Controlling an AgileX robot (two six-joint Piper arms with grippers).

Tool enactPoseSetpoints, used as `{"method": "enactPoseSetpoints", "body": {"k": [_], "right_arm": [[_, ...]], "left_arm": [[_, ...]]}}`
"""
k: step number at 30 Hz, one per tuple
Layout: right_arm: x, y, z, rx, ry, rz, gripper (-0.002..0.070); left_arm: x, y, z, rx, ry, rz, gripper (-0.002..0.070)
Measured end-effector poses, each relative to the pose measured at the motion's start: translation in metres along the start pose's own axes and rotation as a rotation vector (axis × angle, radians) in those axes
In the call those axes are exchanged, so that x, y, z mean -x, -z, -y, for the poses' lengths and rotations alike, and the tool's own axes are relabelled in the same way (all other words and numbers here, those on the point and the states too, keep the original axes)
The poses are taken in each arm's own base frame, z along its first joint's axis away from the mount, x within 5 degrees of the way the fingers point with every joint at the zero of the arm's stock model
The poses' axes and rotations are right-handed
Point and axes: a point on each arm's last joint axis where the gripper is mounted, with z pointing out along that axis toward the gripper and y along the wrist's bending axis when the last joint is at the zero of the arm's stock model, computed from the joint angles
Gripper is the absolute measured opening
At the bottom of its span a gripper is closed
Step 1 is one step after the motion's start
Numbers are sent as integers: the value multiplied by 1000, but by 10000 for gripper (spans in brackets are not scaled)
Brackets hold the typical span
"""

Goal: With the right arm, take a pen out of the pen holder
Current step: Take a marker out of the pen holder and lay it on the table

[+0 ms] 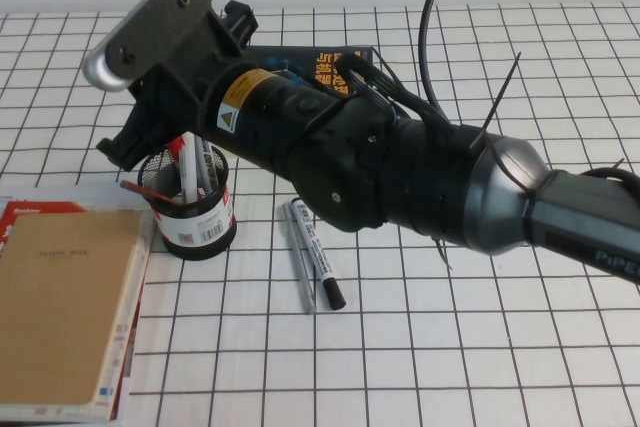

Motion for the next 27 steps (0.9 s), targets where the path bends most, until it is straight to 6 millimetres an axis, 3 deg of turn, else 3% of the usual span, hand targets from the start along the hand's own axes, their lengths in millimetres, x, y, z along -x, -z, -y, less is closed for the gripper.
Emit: {"method": "enactPoseSetpoints", "body": {"k": [10,15,23,27], "right_arm": [[-2,0,0,5,-2,-18,36],[4,8,11,10,-51,-124,36],[55,52,49,-17,-246,-297,36],[51,71,63,-48,-388,-498,36]], "left_arm": [[0,0,0,0,0,0,-4],[0,0,0,0,0,0,-4],[0,0,0,0,0,0,-4],[0,0,0,0,0,0,-4]]}}
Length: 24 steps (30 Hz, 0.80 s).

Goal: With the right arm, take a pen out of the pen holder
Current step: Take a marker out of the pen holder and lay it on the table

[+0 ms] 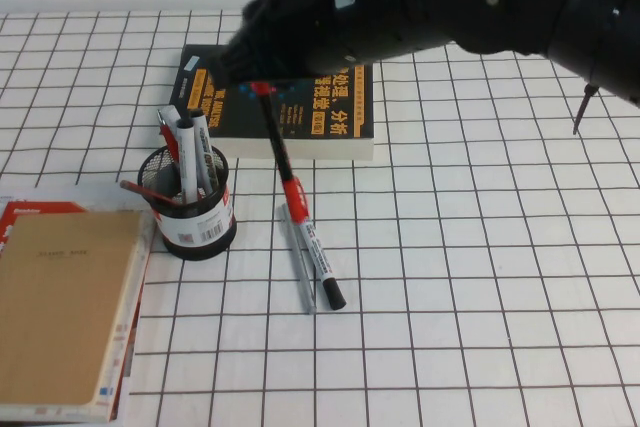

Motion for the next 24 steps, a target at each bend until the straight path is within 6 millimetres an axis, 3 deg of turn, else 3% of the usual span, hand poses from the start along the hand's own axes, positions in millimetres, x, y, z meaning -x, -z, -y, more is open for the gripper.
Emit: {"method": "enactPoseSetpoints", "body": {"k": [4,8,18,24], "right_arm": [[-20,-2,16,-49,-126,-222,36],[-39,-20,25,-30,-214,-369,36],[-94,-112,37,115,-367,-556,36],[-99,-153,54,116,-407,-525,36]], "left_arm": [[0,0,0,0,0,0,-4],[0,0,0,0,0,0,-4],[0,0,0,0,0,0,-4],[0,0,0,0,0,0,-4]]}}
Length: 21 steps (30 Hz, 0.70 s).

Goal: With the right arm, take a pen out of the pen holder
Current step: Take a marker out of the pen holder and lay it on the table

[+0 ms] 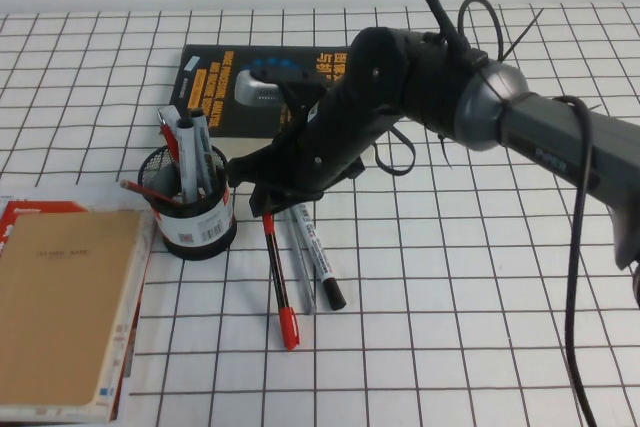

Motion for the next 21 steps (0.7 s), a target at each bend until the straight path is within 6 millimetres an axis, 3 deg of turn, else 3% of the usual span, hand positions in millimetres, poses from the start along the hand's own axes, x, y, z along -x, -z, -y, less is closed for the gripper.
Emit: {"method": "enactPoseSetpoints", "body": {"k": [5,13,16,21], "right_arm": [[15,-20,14,-2,-15,23,36],[16,-39,24,-8,-27,18,41],[17,-39,25,-11,-28,21,92],[17,-38,27,-18,-24,28,252]], "left_arm": [[0,0,0,0,0,0,-4],[0,0,0,0,0,0,-4],[0,0,0,0,0,0,-4],[0,0,0,0,0,0,-4]]}}
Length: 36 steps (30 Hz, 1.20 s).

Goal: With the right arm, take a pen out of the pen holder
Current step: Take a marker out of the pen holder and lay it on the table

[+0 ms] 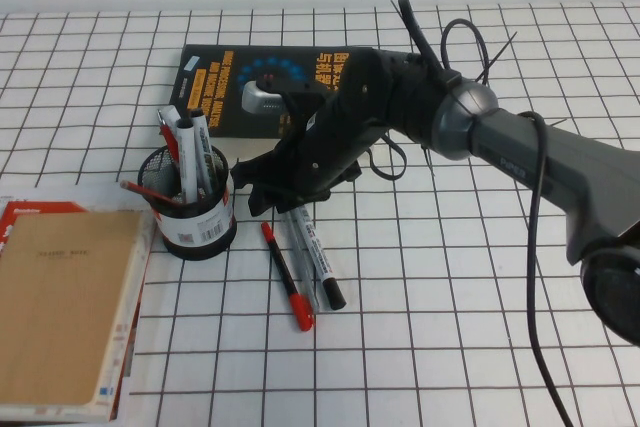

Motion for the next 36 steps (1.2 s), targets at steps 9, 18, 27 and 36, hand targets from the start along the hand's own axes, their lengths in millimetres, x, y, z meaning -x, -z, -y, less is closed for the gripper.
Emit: {"method": "enactPoseSetpoints", "body": {"k": [9,18,27,36], "right_arm": [[3,44,-13,-48,76,47,249],[-44,161,-36,-139,217,138,8],[-116,235,-30,-243,288,104,-14],[-192,271,-15,-280,303,69,-14]], "left_arm": [[0,0,0,0,0,0,-4],[0,0,0,0,0,0,-4],[0,0,0,0,0,0,-4],[0,0,0,0,0,0,-4]]}}
